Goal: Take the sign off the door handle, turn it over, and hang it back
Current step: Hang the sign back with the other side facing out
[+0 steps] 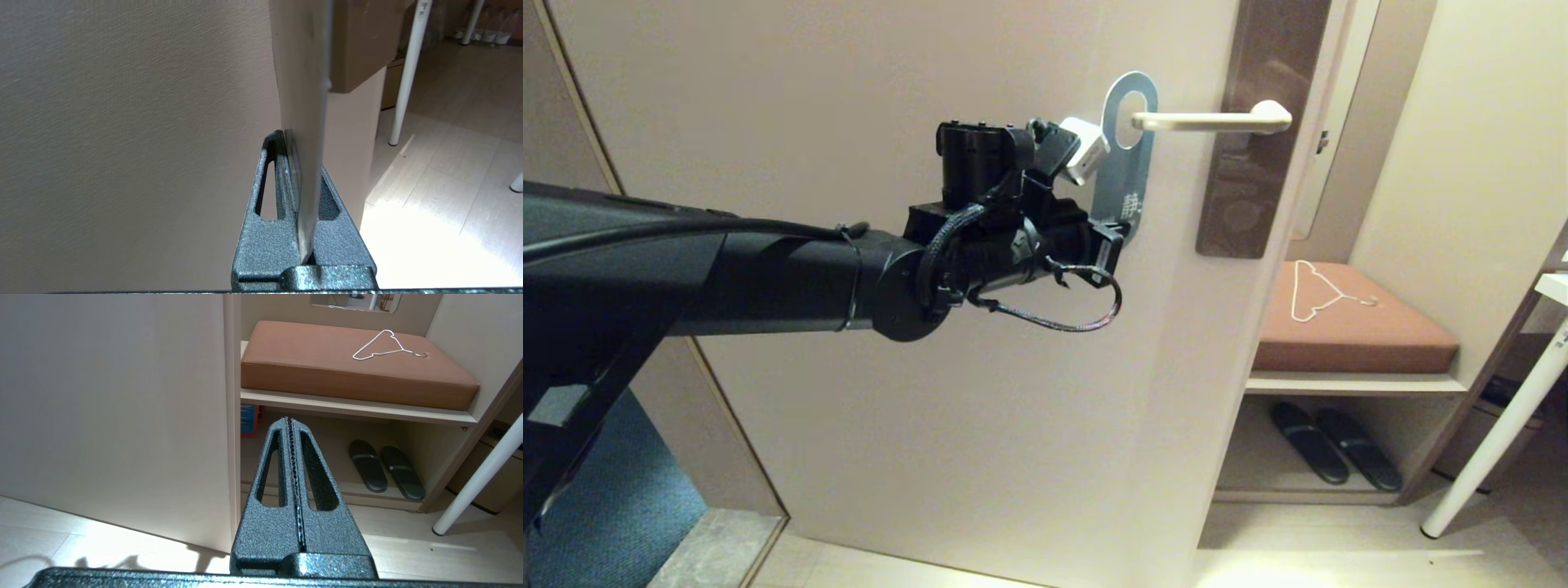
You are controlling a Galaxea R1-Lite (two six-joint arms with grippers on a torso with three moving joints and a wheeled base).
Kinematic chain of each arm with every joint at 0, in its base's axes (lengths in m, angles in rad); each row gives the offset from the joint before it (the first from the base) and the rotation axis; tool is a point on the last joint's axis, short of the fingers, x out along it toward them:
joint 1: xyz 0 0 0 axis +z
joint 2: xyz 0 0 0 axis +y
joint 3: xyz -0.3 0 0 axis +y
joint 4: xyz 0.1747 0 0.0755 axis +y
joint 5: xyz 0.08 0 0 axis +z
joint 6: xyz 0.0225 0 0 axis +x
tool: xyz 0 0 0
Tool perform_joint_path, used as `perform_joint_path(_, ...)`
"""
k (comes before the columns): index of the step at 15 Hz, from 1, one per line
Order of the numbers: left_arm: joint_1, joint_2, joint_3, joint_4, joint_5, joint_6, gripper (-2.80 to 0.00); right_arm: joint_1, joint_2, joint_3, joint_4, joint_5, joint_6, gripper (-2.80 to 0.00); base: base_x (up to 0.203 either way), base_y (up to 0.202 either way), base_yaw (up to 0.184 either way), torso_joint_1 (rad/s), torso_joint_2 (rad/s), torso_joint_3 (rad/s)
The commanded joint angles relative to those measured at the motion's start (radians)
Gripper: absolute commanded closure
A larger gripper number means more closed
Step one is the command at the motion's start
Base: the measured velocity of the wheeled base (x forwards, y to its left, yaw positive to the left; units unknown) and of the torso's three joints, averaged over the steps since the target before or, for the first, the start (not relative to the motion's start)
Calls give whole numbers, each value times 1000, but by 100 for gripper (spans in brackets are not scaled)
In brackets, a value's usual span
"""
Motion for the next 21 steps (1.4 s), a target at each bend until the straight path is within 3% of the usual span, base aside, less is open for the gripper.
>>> perform_joint_path(1,-15,-8,0,-3,0,0,0,0,1,0,0,0,-1,0,0,0,0,0,0,0)
perform_joint_path(15,-80,-39,24,-3,23,2,0,0,1,0,0,0,-1,0,0,0,0,0,0,0)
perform_joint_path(17,-84,-37,24,-4,77,2,0,0,1,0,0,0,-1,0,0,0,0,0,0,0)
perform_joint_path(20,-90,-35,38,-6,223,2,0,0,1,0,0,0,-1,0,0,0,0,0,0,0)
perform_joint_path(21,-92,-39,43,-6,237,2,0,0,1,0,0,0,-1,0,0,0,0,0,0,0)
